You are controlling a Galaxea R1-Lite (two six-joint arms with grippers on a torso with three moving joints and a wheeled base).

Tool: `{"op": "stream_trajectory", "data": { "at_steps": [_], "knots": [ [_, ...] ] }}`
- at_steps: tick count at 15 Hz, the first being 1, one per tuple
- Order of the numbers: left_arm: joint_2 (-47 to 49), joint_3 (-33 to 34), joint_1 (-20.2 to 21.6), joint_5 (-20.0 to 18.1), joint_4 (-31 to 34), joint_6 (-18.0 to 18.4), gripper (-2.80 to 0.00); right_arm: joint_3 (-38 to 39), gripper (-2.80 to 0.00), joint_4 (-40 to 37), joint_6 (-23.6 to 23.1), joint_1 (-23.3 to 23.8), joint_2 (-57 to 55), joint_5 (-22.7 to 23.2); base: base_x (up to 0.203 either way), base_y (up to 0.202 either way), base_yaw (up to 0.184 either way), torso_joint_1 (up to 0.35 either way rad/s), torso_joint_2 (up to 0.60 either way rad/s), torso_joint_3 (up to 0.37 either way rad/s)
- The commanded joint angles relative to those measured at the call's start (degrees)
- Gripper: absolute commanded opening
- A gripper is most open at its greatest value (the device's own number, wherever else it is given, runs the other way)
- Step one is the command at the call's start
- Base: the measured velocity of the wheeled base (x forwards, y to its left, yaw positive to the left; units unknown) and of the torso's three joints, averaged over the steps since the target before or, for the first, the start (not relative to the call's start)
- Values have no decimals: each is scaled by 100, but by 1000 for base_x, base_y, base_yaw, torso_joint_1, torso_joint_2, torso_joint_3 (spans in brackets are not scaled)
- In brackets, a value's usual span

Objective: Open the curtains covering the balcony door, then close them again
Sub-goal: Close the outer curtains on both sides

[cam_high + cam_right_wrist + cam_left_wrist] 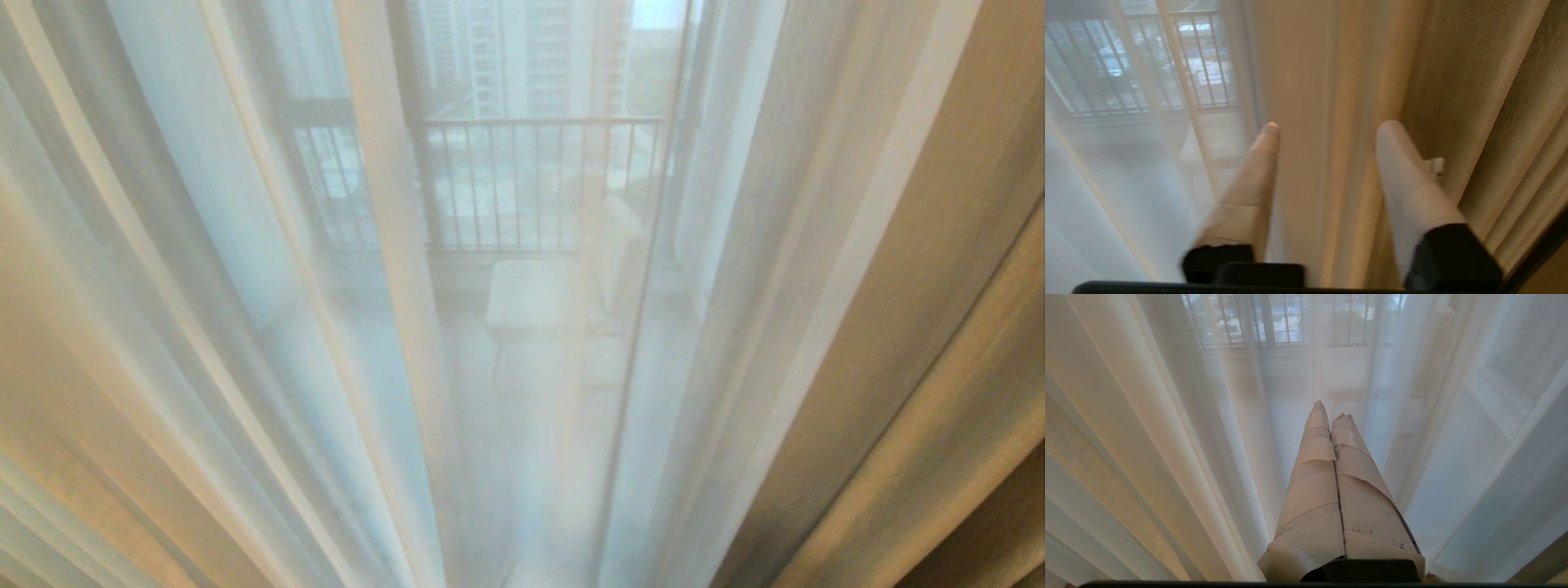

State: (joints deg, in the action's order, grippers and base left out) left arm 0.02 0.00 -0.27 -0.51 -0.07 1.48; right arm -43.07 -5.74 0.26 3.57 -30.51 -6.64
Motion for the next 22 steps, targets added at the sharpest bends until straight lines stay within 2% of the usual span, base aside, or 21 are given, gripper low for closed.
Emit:
{"op": "stream_trajectory", "data": {
  "at_steps": [1,7,11,13,22],
  "knots": [
    [-2,0,0,-2,-1,2,-280,18,0,-4,1,102,-87,-7,0,0,0,0,0,0],
    [-2,0,0,-2,-1,2,-280,122,0,94,116,564,-89,-13,0,0,0,0,0,0],
    [-2,0,0,-2,-1,2,-280,391,0,1079,160,784,-127,-13,0,0,0,0,0,0],
    [-2,0,0,-2,-1,2,-280,418,0,1317,168,792,-240,-13,0,0,0,0,0,0],
    [-2,0,0,-2,-1,2,-280,34,0,2711,435,1023,-1714,-4,0,0,0,0,0,0]
  ]
}}
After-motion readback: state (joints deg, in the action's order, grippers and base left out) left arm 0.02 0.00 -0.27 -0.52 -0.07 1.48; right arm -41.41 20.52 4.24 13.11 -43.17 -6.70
